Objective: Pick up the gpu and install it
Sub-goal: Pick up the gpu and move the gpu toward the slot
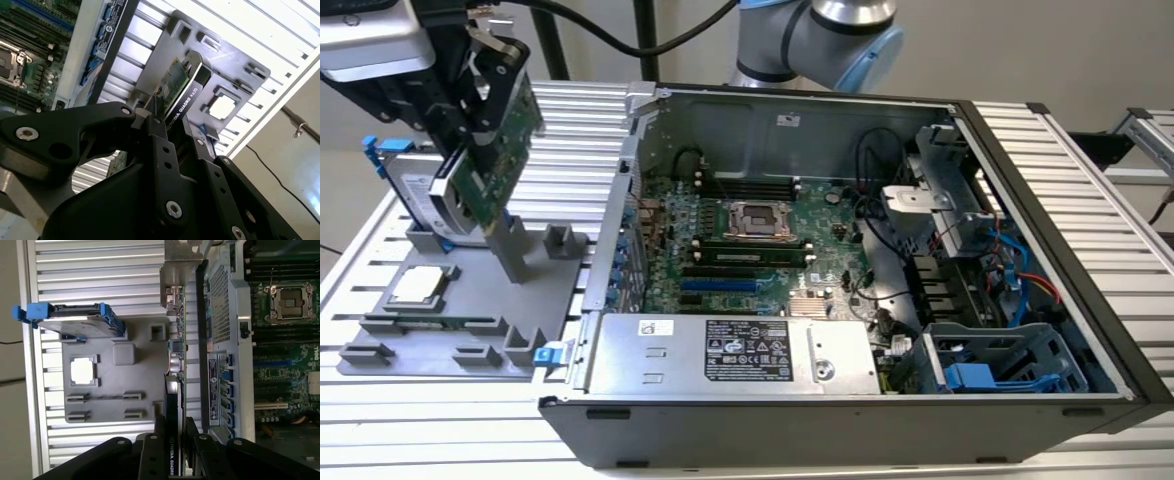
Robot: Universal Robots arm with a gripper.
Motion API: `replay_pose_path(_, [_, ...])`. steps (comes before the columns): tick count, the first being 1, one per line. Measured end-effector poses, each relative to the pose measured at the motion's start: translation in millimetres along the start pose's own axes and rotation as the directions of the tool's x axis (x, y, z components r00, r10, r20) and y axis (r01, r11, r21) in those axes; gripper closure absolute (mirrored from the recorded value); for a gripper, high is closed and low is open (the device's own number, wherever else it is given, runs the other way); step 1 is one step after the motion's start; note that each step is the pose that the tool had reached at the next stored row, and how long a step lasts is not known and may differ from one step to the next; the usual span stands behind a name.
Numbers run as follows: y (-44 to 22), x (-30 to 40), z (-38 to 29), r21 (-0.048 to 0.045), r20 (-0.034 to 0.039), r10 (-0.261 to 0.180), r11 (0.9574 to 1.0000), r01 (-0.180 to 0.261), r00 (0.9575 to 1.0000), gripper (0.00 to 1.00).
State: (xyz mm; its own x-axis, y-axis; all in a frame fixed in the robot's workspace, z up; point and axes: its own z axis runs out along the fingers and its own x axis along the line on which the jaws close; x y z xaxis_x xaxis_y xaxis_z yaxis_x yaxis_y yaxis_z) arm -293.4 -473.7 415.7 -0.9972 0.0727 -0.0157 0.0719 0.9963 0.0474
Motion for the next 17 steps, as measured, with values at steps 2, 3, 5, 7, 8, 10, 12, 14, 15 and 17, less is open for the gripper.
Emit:
replay_pose_path(2, [0.3, -0.9, 0.0, 0.0001, 0.0, 0.0, 1.0, 0.0, 1.0, 1.0])
replay_pose_path(3, [0.4, -1.3, 0.0, 0.0, 0.0, 0.0, 1.0, 0.0, 1.0, 1.0])
replay_pose_path(5, [0.7, -2.2, 0.0, 0.0, 0.0, 0.0, 1.0, 0.0, 1.0, 1.0])
replay_pose_path(7, [0.7, -2.3, 0.0, 0.0001, 0.0, 0.0, 1.0, 0.0, 1.0, 1.0])
replay_pose_path(8, [0.7, -2.3, 0.0, 0.0001, -0.0001, 0.0, 1.0, 0.0, 1.0, 1.0])
replay_pose_path(10, [0.7, -2.4, 0.0, 0.0, 0.0, 0.0, 1.0, 0.0, 1.0, 1.0])
replay_pose_path(12, [1.1, -2.6, 0.0, 0.0, 0.0, 0.0, 1.0, 0.0, 1.0, 1.0])
replay_pose_path(14, [1.4, -3.2, 0.0, 0.0, -0.0001, 0.0, 1.0, 0.0, 1.0, 1.0])
replay_pose_path(15, [1.7, -3.6, 0.0, 0.0, 0.0, 0.0, 1.0, 0.0, 1.0, 1.0])
replay_pose_path(17, [2.0, -4.1, 0.0, 0.0, 0.0, 0.0, 1.0, 0.0, 1.0, 1.0])
